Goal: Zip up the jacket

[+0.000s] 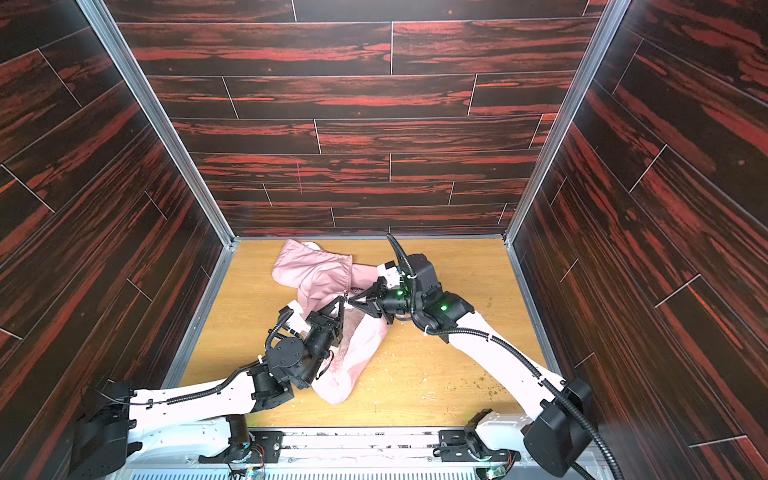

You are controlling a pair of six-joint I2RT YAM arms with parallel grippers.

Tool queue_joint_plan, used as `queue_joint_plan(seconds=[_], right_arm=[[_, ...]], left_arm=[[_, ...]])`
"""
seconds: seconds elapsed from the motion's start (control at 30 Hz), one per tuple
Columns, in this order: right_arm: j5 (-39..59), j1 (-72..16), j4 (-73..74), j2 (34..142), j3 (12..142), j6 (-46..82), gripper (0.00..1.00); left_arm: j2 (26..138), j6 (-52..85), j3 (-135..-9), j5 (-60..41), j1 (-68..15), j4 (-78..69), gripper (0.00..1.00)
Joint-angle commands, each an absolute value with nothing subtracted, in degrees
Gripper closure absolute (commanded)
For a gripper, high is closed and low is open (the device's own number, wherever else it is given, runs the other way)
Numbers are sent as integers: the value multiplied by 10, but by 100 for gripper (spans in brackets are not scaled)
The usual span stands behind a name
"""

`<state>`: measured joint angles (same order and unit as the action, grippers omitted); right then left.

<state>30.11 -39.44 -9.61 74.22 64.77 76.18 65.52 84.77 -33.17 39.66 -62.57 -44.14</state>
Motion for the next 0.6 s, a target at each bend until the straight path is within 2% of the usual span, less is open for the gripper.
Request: queue_joint_plan(seconds=[0.0,0.3,0.4,0.5,0.57], right_arm=[[292,-397,-51,717,635,775,92],[274,-394,-19,707,617,793,78],[274,-394,-17,708,615,794,79],[273,-394,-18,708,616,794,89],[274,-394,-18,708,615,794,91]], left_arm=[[648,822,-320,360,-620,-492,100],[644,826,-316,332,-606,-495,100],[646,829,-317,327,-604,-497,100],[649,831,-319,324,-601,-499,100],[652,834,-320,323,-601,-503,100]])
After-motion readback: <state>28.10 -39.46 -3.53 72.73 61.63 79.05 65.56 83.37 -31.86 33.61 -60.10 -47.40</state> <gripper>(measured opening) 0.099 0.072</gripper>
